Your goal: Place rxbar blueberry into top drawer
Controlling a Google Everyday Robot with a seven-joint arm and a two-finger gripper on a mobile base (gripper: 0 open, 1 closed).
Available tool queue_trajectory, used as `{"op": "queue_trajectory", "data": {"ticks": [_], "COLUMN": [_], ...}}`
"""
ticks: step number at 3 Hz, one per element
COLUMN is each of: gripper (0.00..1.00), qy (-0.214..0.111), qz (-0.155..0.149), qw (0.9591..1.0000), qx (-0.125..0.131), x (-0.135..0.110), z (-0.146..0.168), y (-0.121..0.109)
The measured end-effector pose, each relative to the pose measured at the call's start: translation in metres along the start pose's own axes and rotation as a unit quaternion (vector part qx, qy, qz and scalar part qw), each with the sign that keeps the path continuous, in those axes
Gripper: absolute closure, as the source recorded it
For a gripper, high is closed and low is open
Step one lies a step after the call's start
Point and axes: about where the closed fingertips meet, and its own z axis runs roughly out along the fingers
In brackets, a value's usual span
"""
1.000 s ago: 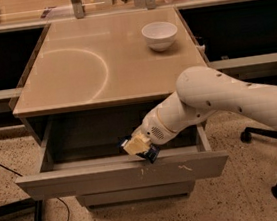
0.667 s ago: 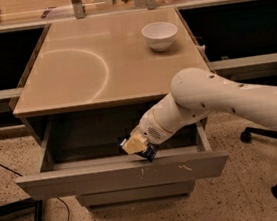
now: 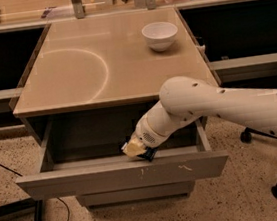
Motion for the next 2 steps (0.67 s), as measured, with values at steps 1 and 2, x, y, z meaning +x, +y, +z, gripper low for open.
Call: {"op": "queue_trajectory", "data": {"ticks": [1,2], "gripper": [1.00,1.00], "qy": [0.018,0.041], "qz": [-0.018,-0.037], "qw": [0.9996,0.9985], "qx": [0.008,0.003], "x": [-0.0018,0.0021], "z": [0.0121,0.0221], "y": [-0.0040,-0.0059]}}
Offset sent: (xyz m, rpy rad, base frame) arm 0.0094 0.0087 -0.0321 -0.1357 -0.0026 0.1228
